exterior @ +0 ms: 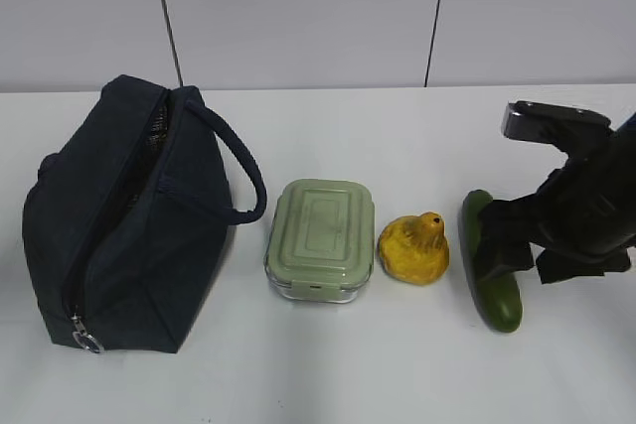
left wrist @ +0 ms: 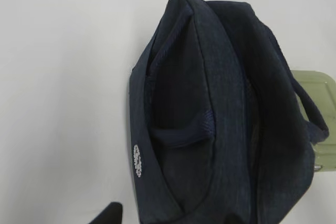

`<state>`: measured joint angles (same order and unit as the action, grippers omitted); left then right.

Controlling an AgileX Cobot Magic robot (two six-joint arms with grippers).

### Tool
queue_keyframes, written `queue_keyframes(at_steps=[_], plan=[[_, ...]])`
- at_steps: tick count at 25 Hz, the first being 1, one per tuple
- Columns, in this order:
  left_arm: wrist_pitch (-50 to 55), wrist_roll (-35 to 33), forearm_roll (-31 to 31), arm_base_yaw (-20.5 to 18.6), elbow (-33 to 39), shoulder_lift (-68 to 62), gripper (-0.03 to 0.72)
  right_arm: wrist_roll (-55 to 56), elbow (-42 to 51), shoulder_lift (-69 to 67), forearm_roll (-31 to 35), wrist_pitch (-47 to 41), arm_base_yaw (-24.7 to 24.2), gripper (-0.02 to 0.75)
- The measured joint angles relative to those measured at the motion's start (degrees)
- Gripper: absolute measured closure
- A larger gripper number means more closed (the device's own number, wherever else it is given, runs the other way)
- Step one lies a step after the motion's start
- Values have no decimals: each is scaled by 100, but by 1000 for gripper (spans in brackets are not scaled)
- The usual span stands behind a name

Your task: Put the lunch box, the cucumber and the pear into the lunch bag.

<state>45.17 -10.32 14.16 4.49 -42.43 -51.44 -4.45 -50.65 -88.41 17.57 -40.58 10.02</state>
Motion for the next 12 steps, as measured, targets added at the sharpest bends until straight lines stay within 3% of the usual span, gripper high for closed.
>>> queue_keyframes(at_steps=[12], plan=[[-93,-19,0,0,0,0,337,445,-85,-697,-270,440,0,146]])
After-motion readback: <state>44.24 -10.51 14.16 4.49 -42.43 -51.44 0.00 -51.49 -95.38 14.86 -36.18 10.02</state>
